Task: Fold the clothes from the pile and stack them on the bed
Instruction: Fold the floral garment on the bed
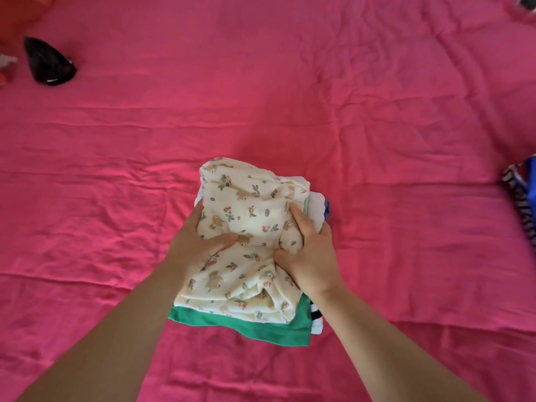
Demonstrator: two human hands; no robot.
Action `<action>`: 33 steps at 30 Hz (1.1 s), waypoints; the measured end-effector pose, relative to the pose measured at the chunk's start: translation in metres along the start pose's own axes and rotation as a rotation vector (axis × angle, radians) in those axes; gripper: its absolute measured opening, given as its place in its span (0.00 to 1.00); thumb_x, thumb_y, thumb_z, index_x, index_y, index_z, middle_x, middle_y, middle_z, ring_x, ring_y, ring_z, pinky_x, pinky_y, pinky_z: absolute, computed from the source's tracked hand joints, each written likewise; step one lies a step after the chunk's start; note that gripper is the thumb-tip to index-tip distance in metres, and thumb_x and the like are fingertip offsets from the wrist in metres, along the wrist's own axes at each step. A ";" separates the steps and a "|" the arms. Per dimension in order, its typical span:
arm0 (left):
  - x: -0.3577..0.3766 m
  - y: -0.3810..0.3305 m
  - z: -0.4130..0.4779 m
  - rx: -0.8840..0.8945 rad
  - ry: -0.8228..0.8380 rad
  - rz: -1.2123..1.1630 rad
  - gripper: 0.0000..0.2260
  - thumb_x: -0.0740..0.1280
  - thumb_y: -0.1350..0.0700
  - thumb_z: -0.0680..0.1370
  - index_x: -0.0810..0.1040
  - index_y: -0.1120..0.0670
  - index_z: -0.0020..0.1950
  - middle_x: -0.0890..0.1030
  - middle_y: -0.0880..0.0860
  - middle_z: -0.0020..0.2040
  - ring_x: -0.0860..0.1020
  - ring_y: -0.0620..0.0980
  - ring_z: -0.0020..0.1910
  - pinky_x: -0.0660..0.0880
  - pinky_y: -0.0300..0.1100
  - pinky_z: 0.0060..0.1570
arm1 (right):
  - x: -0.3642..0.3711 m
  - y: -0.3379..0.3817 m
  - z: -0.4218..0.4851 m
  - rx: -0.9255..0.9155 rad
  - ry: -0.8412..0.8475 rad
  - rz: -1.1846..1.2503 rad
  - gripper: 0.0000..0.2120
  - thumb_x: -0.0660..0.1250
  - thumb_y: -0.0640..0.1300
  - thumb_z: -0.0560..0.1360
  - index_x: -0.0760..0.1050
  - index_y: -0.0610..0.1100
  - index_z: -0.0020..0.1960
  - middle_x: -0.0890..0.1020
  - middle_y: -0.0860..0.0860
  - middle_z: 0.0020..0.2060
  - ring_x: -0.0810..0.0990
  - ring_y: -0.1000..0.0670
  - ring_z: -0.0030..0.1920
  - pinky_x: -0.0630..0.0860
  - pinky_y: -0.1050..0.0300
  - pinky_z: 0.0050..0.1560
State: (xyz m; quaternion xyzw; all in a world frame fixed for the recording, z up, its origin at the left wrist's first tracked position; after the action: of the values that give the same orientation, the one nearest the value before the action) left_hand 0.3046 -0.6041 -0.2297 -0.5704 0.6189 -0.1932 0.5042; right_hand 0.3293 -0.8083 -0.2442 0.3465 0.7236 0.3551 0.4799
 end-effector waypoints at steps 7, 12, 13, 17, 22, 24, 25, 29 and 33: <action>0.051 -0.059 -0.041 0.021 0.015 -0.083 0.35 0.76 0.57 0.66 0.65 0.48 0.70 0.79 0.47 0.51 0.78 0.48 0.48 0.74 0.39 0.45 | -0.094 0.014 -0.027 -0.044 -0.026 -0.052 0.41 0.72 0.50 0.66 0.54 0.64 0.72 0.59 0.48 0.69 0.64 0.45 0.68 0.64 0.49 0.70; 0.127 -0.124 -0.071 0.084 0.047 -0.156 0.38 0.77 0.57 0.66 0.64 0.45 0.71 0.79 0.49 0.56 0.79 0.50 0.51 0.76 0.41 0.45 | -0.204 0.012 -0.047 -0.060 -0.091 -0.123 0.41 0.72 0.47 0.67 0.55 0.62 0.72 0.58 0.49 0.70 0.64 0.48 0.68 0.60 0.61 0.65; 0.147 -0.140 -0.078 0.105 0.060 -0.172 0.37 0.77 0.57 0.66 0.64 0.44 0.71 0.79 0.48 0.56 0.79 0.50 0.52 0.77 0.42 0.46 | -0.230 0.009 -0.051 -0.055 -0.107 -0.150 0.41 0.72 0.47 0.67 0.55 0.62 0.72 0.58 0.49 0.70 0.65 0.48 0.68 0.60 0.62 0.64; 0.238 -0.197 -0.107 0.187 0.120 -0.239 0.36 0.77 0.57 0.66 0.64 0.43 0.70 0.79 0.44 0.54 0.79 0.46 0.52 0.77 0.43 0.50 | -0.338 -0.011 -0.066 -0.014 -0.148 -0.236 0.41 0.72 0.46 0.68 0.53 0.64 0.72 0.56 0.49 0.70 0.66 0.47 0.66 0.64 0.61 0.61; 0.363 -0.241 -0.134 0.228 0.218 -0.324 0.34 0.76 0.57 0.68 0.65 0.44 0.69 0.79 0.43 0.55 0.79 0.39 0.49 0.76 0.28 0.37 | -0.456 -0.063 -0.079 0.060 -0.183 -0.323 0.40 0.71 0.46 0.68 0.54 0.64 0.72 0.56 0.49 0.71 0.64 0.45 0.68 0.64 0.55 0.65; 0.408 -0.238 -0.136 0.206 0.242 -0.312 0.38 0.77 0.50 0.65 0.62 0.42 0.70 0.78 0.43 0.58 0.79 0.42 0.53 0.78 0.38 0.48 | -0.486 -0.093 -0.079 0.105 -0.175 -0.365 0.40 0.71 0.47 0.68 0.52 0.65 0.72 0.55 0.48 0.72 0.65 0.45 0.68 0.64 0.55 0.65; 0.430 -0.231 -0.134 0.191 0.266 -0.272 0.41 0.76 0.44 0.63 0.59 0.39 0.71 0.78 0.42 0.59 0.78 0.44 0.56 0.77 0.43 0.53 | -0.496 -0.113 -0.078 0.135 -0.154 -0.384 0.41 0.70 0.49 0.69 0.50 0.65 0.72 0.54 0.48 0.72 0.65 0.44 0.68 0.64 0.54 0.66; 0.496 -0.185 -0.125 0.011 0.365 -0.008 0.51 0.69 0.25 0.54 0.43 0.28 0.69 0.69 0.49 0.69 0.68 0.55 0.68 0.71 0.56 0.62 | -0.508 -0.194 -0.076 0.322 -0.027 -0.458 0.41 0.66 0.60 0.70 0.42 0.65 0.73 0.49 0.47 0.75 0.60 0.41 0.72 0.62 0.43 0.70; 0.493 -0.204 -0.133 0.062 0.169 0.291 0.48 0.66 0.31 0.67 0.35 0.38 0.73 0.43 0.52 0.77 0.46 0.57 0.75 0.53 0.60 0.72 | -0.523 -0.192 -0.075 0.333 -0.102 -0.646 0.40 0.63 0.62 0.72 0.39 0.63 0.73 0.40 0.49 0.75 0.45 0.39 0.75 0.52 0.37 0.71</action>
State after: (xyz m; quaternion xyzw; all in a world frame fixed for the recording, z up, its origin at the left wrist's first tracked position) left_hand 0.3748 -1.1488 -0.2068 -0.4407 0.7289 -0.1842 0.4904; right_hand 0.3847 -1.3598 -0.1510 0.1906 0.8187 0.0449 0.5398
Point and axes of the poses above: each hand's wrist, its own z-axis towards the middle knuckle, its own x-axis out of the palm, y = z × x, the point moved 6 cm from there along z, towards the middle knuckle
